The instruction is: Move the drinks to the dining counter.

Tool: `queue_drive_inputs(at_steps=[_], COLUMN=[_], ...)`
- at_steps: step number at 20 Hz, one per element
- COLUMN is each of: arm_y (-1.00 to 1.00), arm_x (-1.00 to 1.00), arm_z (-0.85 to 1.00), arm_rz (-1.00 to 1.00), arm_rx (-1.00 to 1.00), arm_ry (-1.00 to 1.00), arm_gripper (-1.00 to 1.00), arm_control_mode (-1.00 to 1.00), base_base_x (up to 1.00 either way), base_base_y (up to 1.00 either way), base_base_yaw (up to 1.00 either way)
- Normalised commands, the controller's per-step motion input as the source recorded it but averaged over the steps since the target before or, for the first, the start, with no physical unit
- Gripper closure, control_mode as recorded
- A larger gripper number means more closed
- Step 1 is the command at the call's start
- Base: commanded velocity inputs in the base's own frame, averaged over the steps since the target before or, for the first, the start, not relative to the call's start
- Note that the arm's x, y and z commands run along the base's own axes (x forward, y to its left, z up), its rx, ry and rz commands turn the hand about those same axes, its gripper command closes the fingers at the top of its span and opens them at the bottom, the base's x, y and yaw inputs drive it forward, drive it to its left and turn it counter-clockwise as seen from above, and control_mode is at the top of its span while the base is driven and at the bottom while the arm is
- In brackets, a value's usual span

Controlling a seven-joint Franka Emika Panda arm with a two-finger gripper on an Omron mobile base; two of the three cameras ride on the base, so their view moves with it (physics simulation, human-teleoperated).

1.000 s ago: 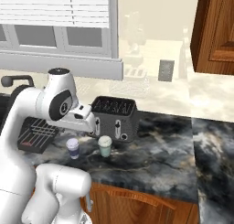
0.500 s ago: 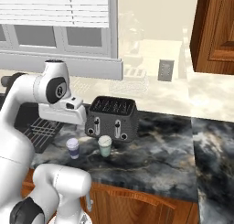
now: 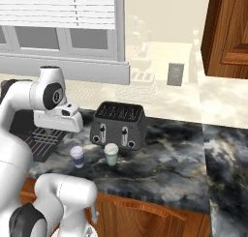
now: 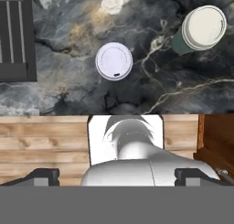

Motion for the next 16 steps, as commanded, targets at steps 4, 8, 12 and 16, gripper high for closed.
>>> queue_drive_inputs(at_steps=[4, 8, 12, 16], arm_y=[0.0, 0.0, 0.0, 0.0], arm_x=[0.24, 0.24, 0.09, 0.08], arm_z=[-0.06, -0.08, 0.0, -0.11], arm_rz=[0.0, 0.01, 0.03, 0.05], arm_rx=[0.0, 0.0, 0.0, 0.0], arm_ry=[0.05, 0.09, 0.05, 0.05], arm_gripper=[-1.0, -1.0, -1.0, -1.0], arm_control_mode=[-1.0, -1.0, -1.0, -1.0], base_base_x=[0.0, 0.0, 0.0, 0.0], base_base_y=[0.0, 0.0, 0.0, 0.0], base_base_yaw=[0.0, 0.0, 0.0, 0.0])
